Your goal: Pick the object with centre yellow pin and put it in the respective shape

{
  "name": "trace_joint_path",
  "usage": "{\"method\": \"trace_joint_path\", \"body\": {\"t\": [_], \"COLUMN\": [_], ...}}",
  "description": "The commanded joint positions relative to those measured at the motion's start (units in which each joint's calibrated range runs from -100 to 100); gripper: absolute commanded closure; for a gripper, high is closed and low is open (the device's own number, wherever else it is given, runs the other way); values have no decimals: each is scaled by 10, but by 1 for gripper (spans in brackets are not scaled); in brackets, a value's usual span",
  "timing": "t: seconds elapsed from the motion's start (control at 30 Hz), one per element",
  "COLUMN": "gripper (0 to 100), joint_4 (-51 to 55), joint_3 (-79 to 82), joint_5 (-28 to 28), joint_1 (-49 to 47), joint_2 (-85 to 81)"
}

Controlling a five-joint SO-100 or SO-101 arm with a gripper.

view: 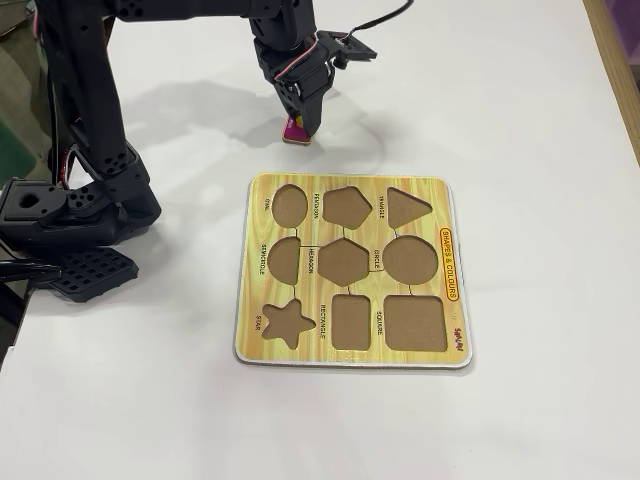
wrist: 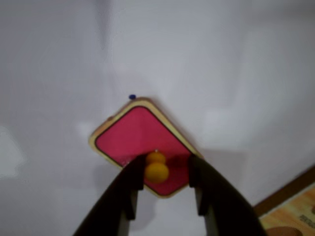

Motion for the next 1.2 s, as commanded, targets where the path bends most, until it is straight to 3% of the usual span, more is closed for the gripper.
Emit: {"method": "trace_joint_path", "body": {"t": [0.0,0.13,0.27,0.87,1.17], "gripper": [90,91,99,99,98], "joint_4": [-5,-5,-5,-4,-3], "joint_3": [-1,-1,-1,0,1], "joint_5": [-1,-3,-2,3,72], "joint_1": [1,1,4,29,123], "joint_2": [-25,-25,-25,-43,-89]}}
